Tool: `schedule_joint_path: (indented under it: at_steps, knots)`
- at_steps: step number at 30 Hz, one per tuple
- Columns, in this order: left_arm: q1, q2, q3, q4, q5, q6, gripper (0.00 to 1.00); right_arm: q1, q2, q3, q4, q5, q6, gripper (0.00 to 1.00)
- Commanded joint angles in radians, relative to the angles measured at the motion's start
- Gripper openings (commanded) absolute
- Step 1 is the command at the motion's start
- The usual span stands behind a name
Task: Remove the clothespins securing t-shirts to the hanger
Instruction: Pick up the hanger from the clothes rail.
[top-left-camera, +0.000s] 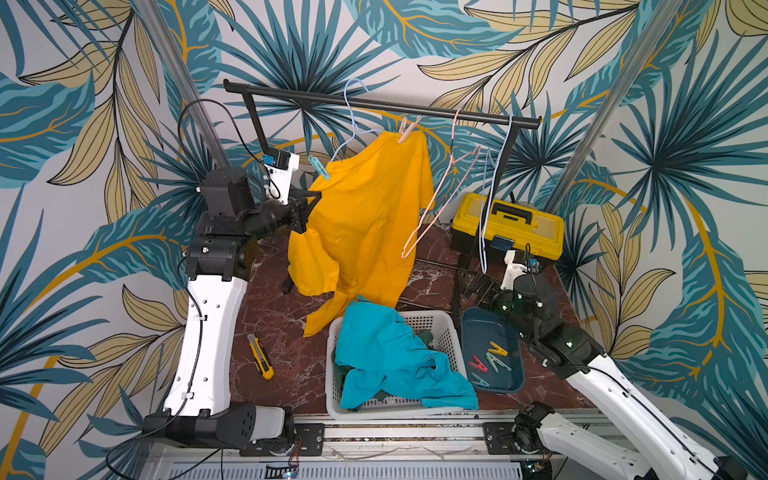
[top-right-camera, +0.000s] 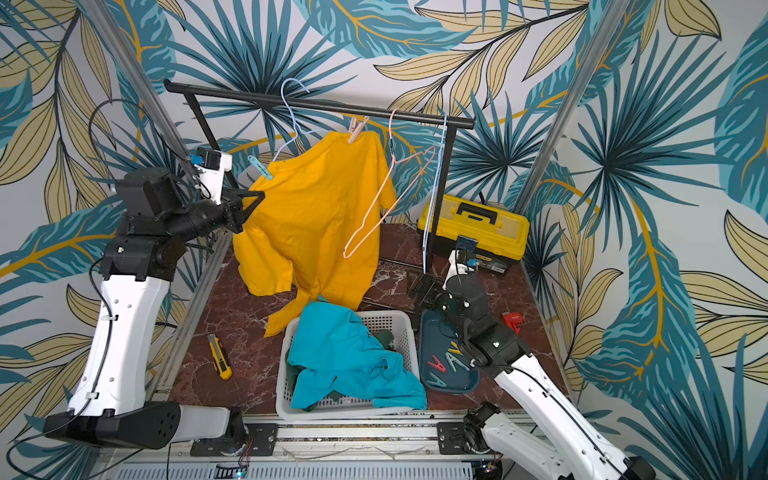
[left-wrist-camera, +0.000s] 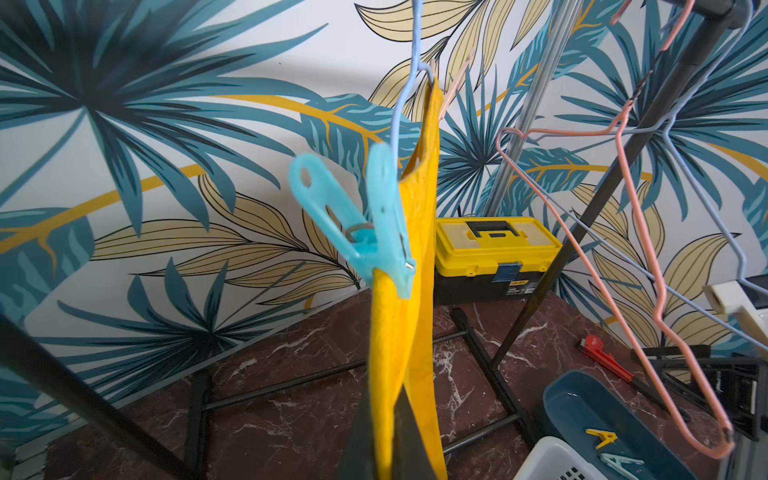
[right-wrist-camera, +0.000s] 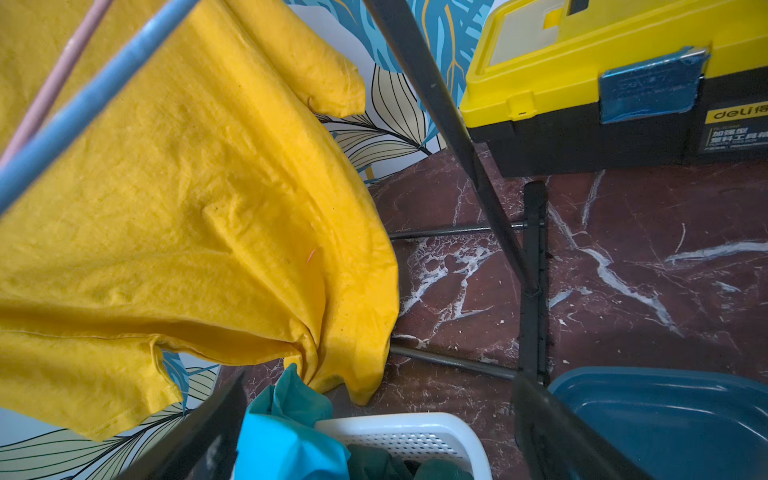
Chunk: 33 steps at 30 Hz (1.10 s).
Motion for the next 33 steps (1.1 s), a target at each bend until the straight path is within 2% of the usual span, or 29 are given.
schedule_joint_path:
  at_steps: [1, 16, 22, 27, 33]
  knots:
    - [-0.002, -0.077, 0.015, 0.096, -0.061, 0.026, 0.0, -0.003, -0.014, -0.006, 0.014, -0.001, 0.004, 1.0]
    - [-0.002, -0.203, -0.135, 0.1, -0.058, 0.017, 0.0, -0.004, -0.053, 0.001, -0.024, 0.0, -0.009, 0.99]
    - [-0.001, -0.31, -0.241, 0.1, -0.186, 0.029, 0.0, -0.004, -0.076, 0.001, -0.054, -0.005, -0.009, 1.0]
    - [-0.001, -0.399, -0.309, 0.1, -0.235, 0.017, 0.0, -0.003, -0.092, -0.006, -0.065, -0.007, -0.004, 1.0]
    - [0.0, -0.476, -0.279, 0.052, -0.343, 0.014, 0.0, -0.004, -0.094, -0.006, -0.066, -0.038, 0.016, 0.99]
